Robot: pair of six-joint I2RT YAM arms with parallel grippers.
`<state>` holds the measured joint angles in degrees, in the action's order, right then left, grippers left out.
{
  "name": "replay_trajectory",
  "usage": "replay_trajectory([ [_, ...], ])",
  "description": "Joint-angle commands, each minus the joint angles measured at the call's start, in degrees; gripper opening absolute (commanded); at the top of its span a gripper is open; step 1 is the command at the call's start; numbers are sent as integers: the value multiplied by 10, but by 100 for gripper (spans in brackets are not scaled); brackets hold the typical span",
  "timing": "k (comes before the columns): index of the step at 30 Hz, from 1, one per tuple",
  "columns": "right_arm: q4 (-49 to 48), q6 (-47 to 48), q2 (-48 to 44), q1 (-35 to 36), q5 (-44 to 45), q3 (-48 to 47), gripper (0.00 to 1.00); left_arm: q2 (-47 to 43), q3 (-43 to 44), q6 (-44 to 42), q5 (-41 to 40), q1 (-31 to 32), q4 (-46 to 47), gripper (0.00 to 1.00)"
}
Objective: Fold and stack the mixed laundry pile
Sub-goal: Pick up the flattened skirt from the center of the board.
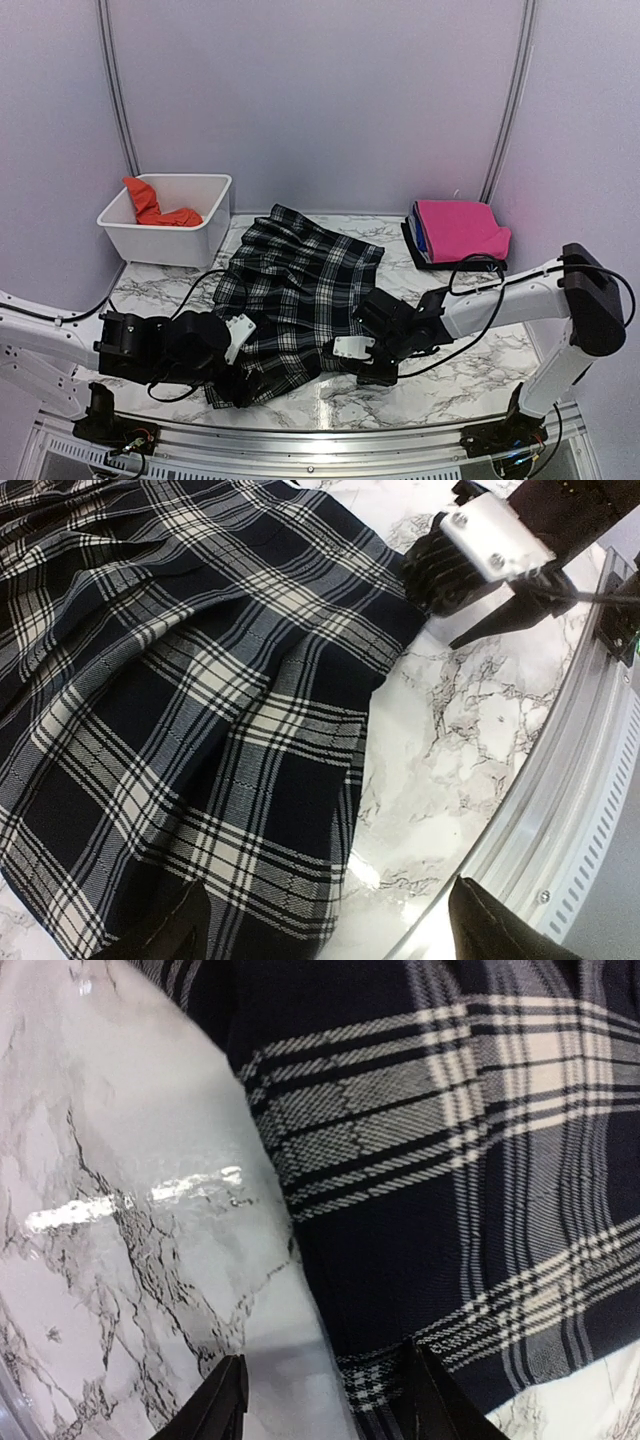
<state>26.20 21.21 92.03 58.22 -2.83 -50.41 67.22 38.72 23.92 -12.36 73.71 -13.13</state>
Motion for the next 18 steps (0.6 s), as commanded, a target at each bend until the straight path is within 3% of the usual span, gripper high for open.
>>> replay_trajectory([
  [1, -7, 5, 42, 21, 25, -15, 45, 14, 1, 31, -61, 46, -14, 85],
  [3, -4, 2, 56, 21, 48, -18, 37, 27, 2, 44, -77, 62, -32, 86],
  [8, 11, -9, 66, 21, 60, -32, 0, 77, -7, 126, -108, 65, -89, 91],
  [11, 19, -15, 56, 21, 57, -38, 0, 112, -6, 141, -140, 63, -111, 96],
  [13, 27, -19, 47, 21, 52, -43, 0, 142, 2, 131, -139, 58, -115, 93],
  [16, 40, -26, 32, 21, 39, -54, 0, 185, 25, 117, -137, 57, -136, 80],
  [18, 48, -31, 23, 22, 34, -61, 0, 205, 38, 119, -149, 57, -165, 64],
])
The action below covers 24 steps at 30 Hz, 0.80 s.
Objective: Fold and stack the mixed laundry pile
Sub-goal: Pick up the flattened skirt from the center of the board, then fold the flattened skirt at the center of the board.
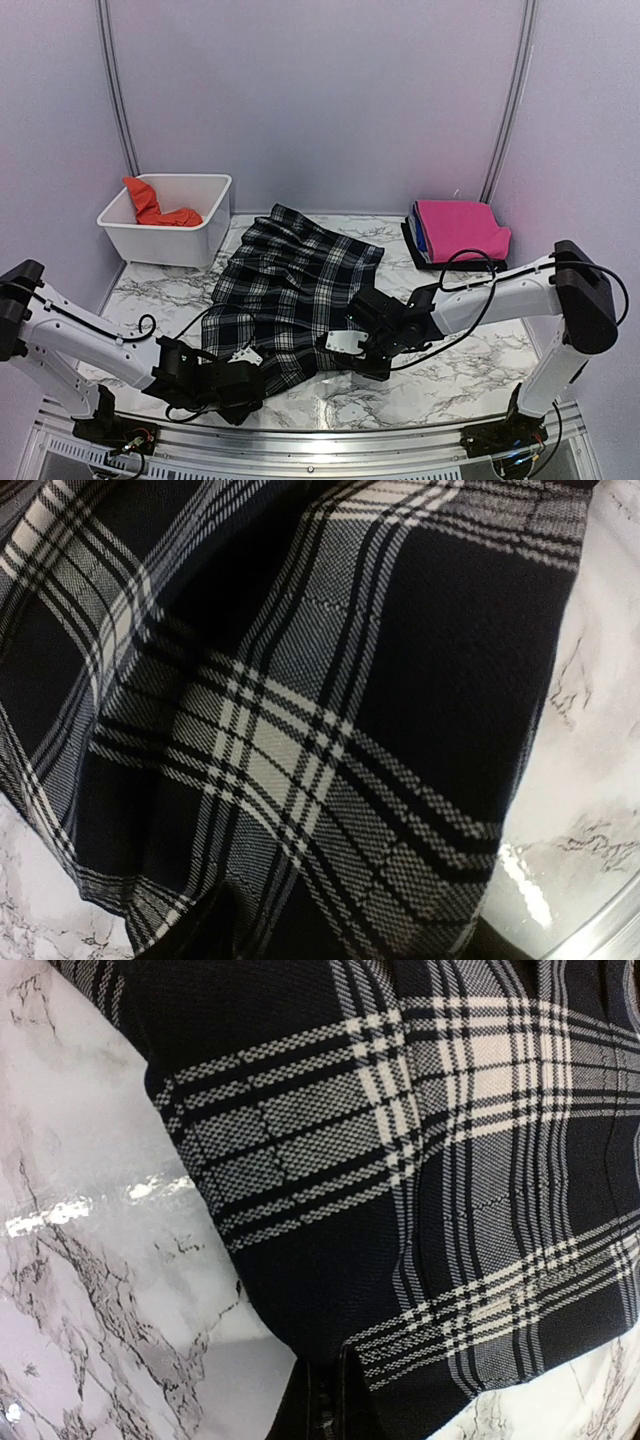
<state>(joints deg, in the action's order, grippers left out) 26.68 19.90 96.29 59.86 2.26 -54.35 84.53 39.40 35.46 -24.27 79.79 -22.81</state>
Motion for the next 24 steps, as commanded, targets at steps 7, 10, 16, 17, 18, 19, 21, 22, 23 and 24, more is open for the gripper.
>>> replay_trajectory([
  [7, 67, -39, -57, 48, -92, -30, 0, -122, 48, 5, -94, -4, -114, 12],
  [10, 82, -55, -70, 87, -131, -46, 0, -222, 60, 30, -81, -9, -167, 10],
  [16, 91, -91, -81, 96, -184, -111, 0, -283, 134, -47, -74, -37, -207, 13],
  [17, 94, -94, -79, 88, -186, -120, 0, -272, 153, -74, -78, -60, -210, 14],
  [18, 96, -98, -77, 74, -195, -128, 0, -254, 177, -101, -75, -90, -209, 14],
  [19, 98, -103, -75, 57, -205, -133, 0, -231, 202, -130, -74, -122, -207, 13],
  [21, 101, -108, -71, 18, -228, -142, 0, -179, 255, -193, -75, -177, -194, 12],
  [22, 100, -110, -72, 0, -241, -145, 0, -153, 278, -225, -75, -198, -181, 12],
  [23, 100, -110, -73, -18, -261, -149, 0, -125, 304, -255, -71, -217, -166, 12],
  [24, 100, -111, -71, -36, -281, -154, 0, -97, 327, -283, -61, -235, -150, 12],
])
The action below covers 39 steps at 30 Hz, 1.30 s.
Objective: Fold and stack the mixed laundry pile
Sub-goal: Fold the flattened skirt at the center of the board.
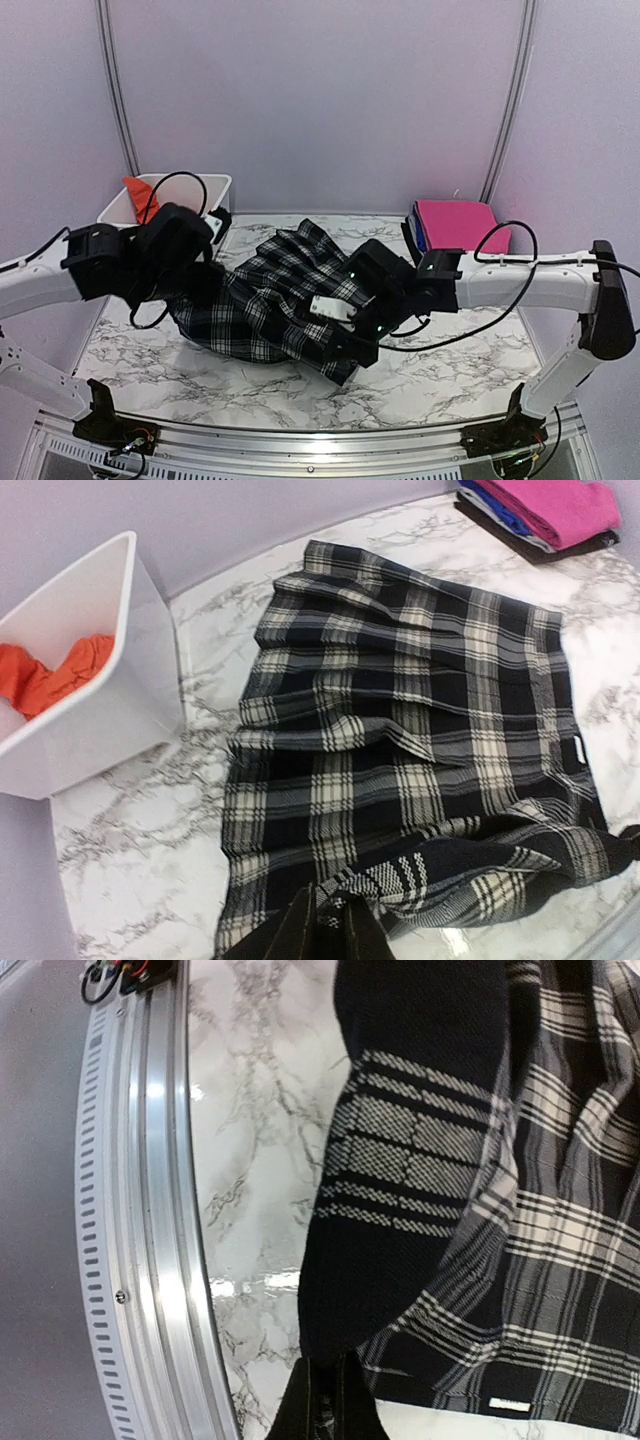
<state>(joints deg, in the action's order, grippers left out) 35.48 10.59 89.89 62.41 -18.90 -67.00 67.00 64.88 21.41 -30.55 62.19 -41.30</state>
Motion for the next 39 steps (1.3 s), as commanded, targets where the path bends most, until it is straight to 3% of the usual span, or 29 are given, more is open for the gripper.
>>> replay_trajectory([
  [1, 11, -19, -5, -76, -87, -35, 0, 105, 96, -164, 11, -74, 48, 12],
  [5, 2, -35, 13, -152, -130, -58, 0, 204, 176, -239, 47, -128, 101, 12],
  [11, -35, -74, 67, -265, -162, -71, 0, 334, 246, -264, 154, -205, 187, 12],
  [17, -5, -62, 180, -299, -99, -118, 0, 474, 310, -280, 213, -221, 203, 8],
  [22, 9, -41, 255, -298, -50, -141, 0, 514, 277, -256, 256, -221, 208, 2],
  [27, -3, -21, 283, -275, -60, -130, 0, 458, 143, -219, 274, -220, 218, 0],
  [33, -5, -40, 235, -206, -107, -92, 0, 275, -55, -156, 257, -220, 222, 0],
  [39, -21, -87, 127, -187, -155, -53, 0, 95, -86, -165, 255, -220, 197, 0],
])
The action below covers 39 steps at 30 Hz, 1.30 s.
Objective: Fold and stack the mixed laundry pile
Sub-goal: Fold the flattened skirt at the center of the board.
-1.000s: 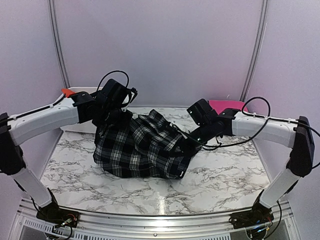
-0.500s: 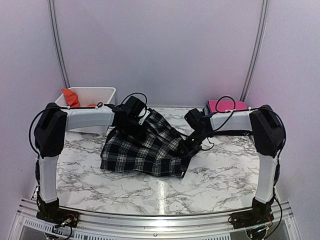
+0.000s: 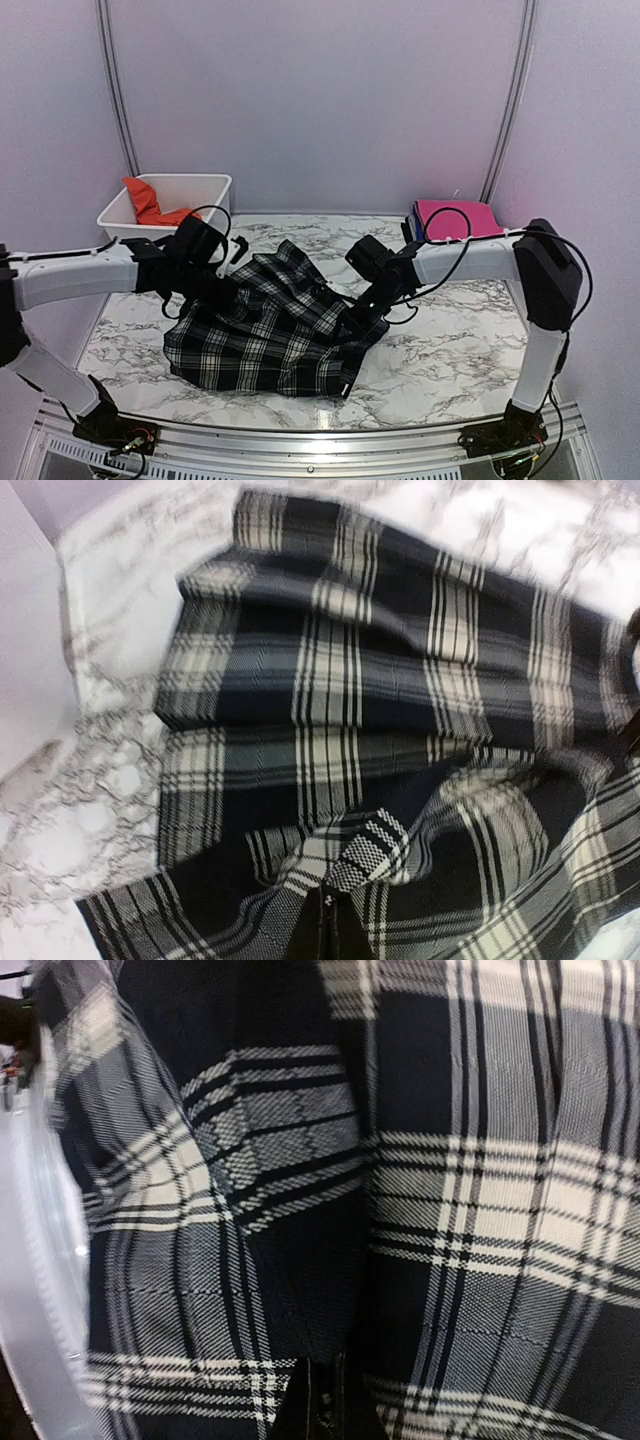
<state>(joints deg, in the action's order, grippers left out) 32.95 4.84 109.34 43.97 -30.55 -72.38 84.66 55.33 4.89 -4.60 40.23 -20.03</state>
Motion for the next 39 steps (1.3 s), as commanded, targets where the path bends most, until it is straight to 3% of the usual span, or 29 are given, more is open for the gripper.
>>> replay_trajectory([
  [1, 6, -34, -81, -4, -42, -2, 0, -94, 19, -8, -7, -1, -18, 0],
  [10, 45, -44, -129, -18, -38, -14, 0, -23, 202, -124, -20, -1, -33, 0],
  [17, 22, -78, -153, -96, -65, 10, 0, 129, 372, -205, -22, -2, -33, 0],
  [24, -12, -87, -97, -134, -48, 41, 0, 276, 481, -230, 10, -11, -15, 0],
  [31, -29, -80, -41, -136, -23, 60, 0, 358, 478, -222, 25, -18, -12, 0],
  [39, 1, -73, -47, -139, -6, 28, 0, 377, 456, -197, 11, -34, -9, 0],
])
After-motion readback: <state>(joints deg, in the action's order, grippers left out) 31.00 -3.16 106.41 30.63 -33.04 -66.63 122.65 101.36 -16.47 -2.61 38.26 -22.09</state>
